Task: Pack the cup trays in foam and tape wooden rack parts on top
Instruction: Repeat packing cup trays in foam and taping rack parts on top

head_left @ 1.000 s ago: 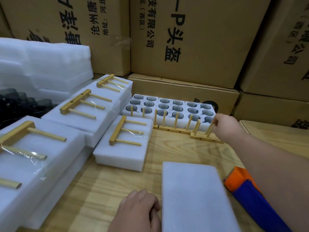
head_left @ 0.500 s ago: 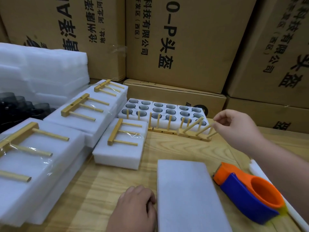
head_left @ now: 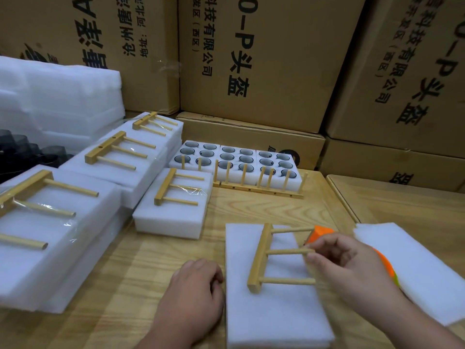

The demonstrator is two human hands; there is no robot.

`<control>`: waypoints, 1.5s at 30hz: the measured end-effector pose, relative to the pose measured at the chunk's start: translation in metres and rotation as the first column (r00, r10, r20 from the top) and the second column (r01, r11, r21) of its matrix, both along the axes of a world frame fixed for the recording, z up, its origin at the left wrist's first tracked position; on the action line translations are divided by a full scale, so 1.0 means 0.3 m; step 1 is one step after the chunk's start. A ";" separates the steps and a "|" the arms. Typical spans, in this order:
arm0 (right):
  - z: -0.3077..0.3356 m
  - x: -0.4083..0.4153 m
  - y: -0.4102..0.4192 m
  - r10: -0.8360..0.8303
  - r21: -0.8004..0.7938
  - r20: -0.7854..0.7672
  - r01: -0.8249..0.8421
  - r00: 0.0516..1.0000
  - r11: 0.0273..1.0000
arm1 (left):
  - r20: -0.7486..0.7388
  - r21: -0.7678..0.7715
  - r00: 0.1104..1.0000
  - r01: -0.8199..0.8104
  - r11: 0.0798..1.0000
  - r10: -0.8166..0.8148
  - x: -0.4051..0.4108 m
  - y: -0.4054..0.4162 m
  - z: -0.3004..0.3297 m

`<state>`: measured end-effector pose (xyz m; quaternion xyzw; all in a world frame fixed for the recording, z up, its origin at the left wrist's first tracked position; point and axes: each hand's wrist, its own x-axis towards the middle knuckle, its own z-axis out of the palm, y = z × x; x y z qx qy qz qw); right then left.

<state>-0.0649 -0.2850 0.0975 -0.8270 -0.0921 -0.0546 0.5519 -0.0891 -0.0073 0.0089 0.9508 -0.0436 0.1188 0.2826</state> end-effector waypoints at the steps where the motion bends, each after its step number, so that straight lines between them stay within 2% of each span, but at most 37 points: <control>1: -0.010 -0.005 -0.013 -0.006 -0.054 -0.002 0.006 1.000 0.999 | -0.001 -0.003 1.000 -0.002 1.000 0.002 0.000 0.000 0.000; 6: 0.003 -0.009 -0.031 -0.028 -0.319 0.071 0.050 0.997 0.947 | -0.009 -0.001 1.000 -0.007 1.000 0.007 0.000 -0.001 0.001; 8: 0.027 -0.002 -0.007 0.018 -0.396 0.091 0.019 0.996 0.918 | -0.010 -0.004 1.000 -0.007 1.000 0.007 0.000 0.000 0.000; 12: 0.048 0.028 0.067 0.153 -0.534 0.036 -0.111 0.988 0.838 | -0.012 0.004 1.000 -0.002 1.000 0.002 0.000 0.000 0.002; 15: 0.035 0.049 0.113 0.194 -0.634 -0.024 -0.165 0.981 0.756 | -0.004 0.005 1.000 0.000 1.000 0.000 0.000 0.001 0.001; 21: 0.021 0.080 0.127 0.170 -0.592 0.006 -0.134 0.985 0.795 | -0.006 0.004 1.000 -0.004 1.000 0.004 0.004 0.000 -0.003; 25: 0.020 0.079 0.136 0.177 -0.668 -0.044 -0.161 0.983 0.727 | -0.011 0.007 1.000 -0.007 1.000 0.007 0.004 0.001 -0.006; 28: 0.026 0.082 0.146 0.161 -0.677 -0.010 -0.125 0.987 0.725 | -0.013 0.010 1.000 -0.011 1.000 0.011 0.002 0.001 -0.005; 32: 0.048 0.079 0.155 0.231 -0.636 0.003 -0.176 0.973 0.751 | -0.016 0.000 1.000 -0.014 1.000 0.014 0.001 -0.001 0.001; 42: 0.014 0.069 0.192 0.359 -0.709 0.088 -0.194 0.929 0.678 | -0.044 0.012 0.999 -0.027 1.000 0.028 -0.008 -0.003 0.020; 44: 0.009 0.068 0.182 0.332 -0.684 0.072 -0.196 0.940 0.703 | -0.050 0.012 0.998 -0.026 1.000 0.027 -0.008 -0.002 0.024; 45: 0.011 0.069 0.172 0.300 -0.635 0.078 -0.185 0.951 0.750 | -0.044 0.006 0.999 -0.023 1.000 0.024 -0.005 -0.002 0.021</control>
